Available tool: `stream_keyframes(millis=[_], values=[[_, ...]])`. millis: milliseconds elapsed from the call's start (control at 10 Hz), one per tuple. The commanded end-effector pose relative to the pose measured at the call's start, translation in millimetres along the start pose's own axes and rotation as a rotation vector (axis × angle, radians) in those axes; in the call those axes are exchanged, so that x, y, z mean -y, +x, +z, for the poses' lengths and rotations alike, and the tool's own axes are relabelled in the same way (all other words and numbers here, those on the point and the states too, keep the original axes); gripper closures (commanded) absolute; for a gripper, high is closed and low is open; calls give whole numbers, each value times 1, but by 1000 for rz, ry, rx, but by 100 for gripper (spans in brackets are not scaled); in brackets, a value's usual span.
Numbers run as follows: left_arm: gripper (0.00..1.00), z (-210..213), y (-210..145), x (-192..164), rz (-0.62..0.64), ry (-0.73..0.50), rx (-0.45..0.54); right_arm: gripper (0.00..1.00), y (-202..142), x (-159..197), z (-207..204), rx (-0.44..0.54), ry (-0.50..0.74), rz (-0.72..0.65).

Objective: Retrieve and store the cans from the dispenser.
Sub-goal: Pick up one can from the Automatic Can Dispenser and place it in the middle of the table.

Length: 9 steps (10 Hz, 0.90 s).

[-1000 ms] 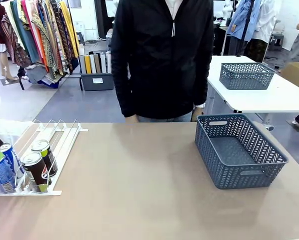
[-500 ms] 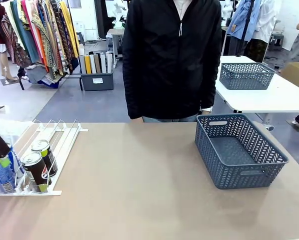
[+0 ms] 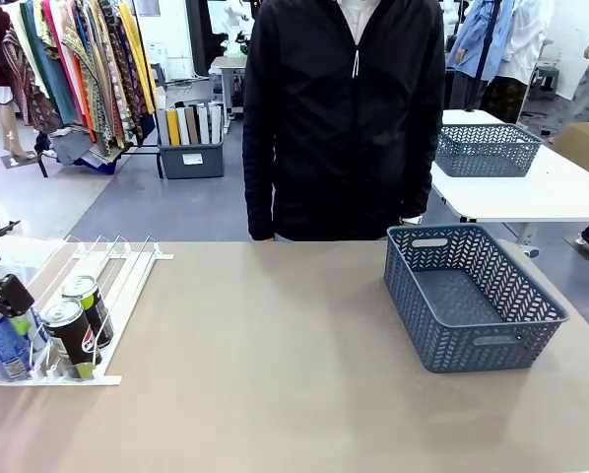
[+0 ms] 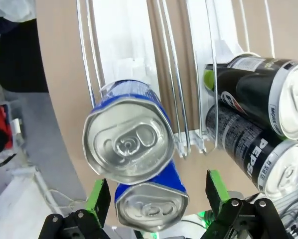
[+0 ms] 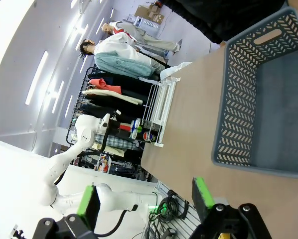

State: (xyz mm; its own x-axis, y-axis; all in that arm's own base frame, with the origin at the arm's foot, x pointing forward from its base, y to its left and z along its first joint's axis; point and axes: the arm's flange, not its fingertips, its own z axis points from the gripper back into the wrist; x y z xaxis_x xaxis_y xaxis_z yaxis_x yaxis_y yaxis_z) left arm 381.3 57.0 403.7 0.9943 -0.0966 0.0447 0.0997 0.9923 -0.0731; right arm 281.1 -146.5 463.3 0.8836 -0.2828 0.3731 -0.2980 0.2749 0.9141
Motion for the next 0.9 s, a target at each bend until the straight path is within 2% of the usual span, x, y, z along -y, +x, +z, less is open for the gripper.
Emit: stream_keyframes(millis=[0,200,300,400,500,800], values=[[0,0,6,-3,29,-9,2,0,4,-3,-2,21,22,10],[0,1,6,-4,40,-1,-16,0,4,-3,-2,21,22,10],[33,2,4,-6,48,0,-11,0,4,-3,-2,21,22,10],[92,2,5,-6,51,-6,2,0,4,-3,-2,21,22,10],[100,1,6,-6,51,-6,-10,0,4,-3,-2,21,22,10],[100,-3,7,-8,53,6,-8,0,4,-3,-2,21,22,10]])
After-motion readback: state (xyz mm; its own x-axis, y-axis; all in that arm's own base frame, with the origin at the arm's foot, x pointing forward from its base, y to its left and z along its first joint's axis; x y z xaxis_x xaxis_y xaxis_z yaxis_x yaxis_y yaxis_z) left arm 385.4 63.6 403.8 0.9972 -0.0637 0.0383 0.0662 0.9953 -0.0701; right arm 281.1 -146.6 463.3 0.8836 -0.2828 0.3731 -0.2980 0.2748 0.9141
